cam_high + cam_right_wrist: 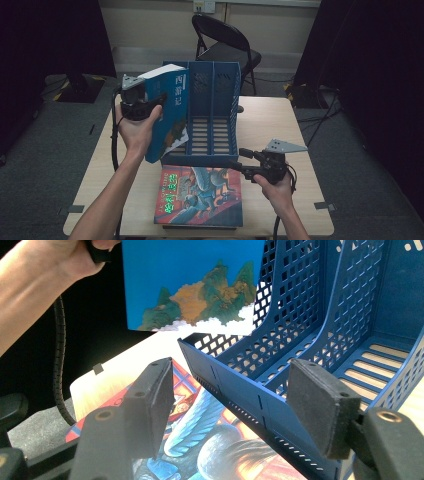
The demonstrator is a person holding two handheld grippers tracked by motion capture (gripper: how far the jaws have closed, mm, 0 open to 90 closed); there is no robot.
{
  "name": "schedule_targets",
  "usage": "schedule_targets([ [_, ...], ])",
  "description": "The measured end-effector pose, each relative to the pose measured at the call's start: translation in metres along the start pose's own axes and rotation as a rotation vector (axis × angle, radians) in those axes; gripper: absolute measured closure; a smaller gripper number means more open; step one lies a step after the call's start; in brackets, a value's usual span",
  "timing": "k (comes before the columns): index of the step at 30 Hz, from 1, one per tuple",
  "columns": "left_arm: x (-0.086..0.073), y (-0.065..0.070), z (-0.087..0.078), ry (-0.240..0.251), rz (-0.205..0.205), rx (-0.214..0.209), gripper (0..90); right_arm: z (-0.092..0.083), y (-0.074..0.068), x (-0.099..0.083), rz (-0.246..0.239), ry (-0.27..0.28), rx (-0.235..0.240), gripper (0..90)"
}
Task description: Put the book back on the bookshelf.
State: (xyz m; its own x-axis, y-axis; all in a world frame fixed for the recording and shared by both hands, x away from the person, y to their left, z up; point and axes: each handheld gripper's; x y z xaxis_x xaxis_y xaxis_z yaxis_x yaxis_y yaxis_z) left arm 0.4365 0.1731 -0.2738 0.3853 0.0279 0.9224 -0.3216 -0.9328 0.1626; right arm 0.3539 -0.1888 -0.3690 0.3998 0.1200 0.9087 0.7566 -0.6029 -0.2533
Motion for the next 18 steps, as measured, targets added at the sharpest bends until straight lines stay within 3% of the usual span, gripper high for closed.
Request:
schedule_targets([
  [2, -0.0011, -0.001, 0.0033, 0.009, -0.028, 0.016, 61.2, -0.0005, 0.0, -0.0002, 0.002, 0.0, -0.001, 35.1],
  [4, -0.0008, -0.0035, 0.0031, 0.003, -0.035, 0.005, 61.3, -0.0008, 0.0001, -0.0003, 0.001, 0.002, 0.002, 35.1],
  [12, 0.0006, -0.0088, -0.0052, 0.002, -0.011, 0.036, 61.3, -0.0007, 0.0008, -0.0004, 0.001, 0.001, 0.0, 35.1],
  [18, -0.0052, -0.004, 0.0015, 0.008, -0.007, 0.04, 61.2, -0.0001, -0.0003, 0.0005, -0.001, 0.003, 0.002, 35.1],
])
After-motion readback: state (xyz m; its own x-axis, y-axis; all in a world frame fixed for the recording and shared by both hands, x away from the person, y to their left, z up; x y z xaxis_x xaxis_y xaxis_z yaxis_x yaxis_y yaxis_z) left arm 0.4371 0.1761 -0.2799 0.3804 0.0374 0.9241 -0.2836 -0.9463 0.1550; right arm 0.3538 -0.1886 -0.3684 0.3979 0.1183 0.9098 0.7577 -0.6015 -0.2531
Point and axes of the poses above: each handheld gripper's, and its own axes: z roughly forward along the jaws, x roughly out of its top, y roughly to its right, and after that the axes turned 2 degrees about -x, right-handed
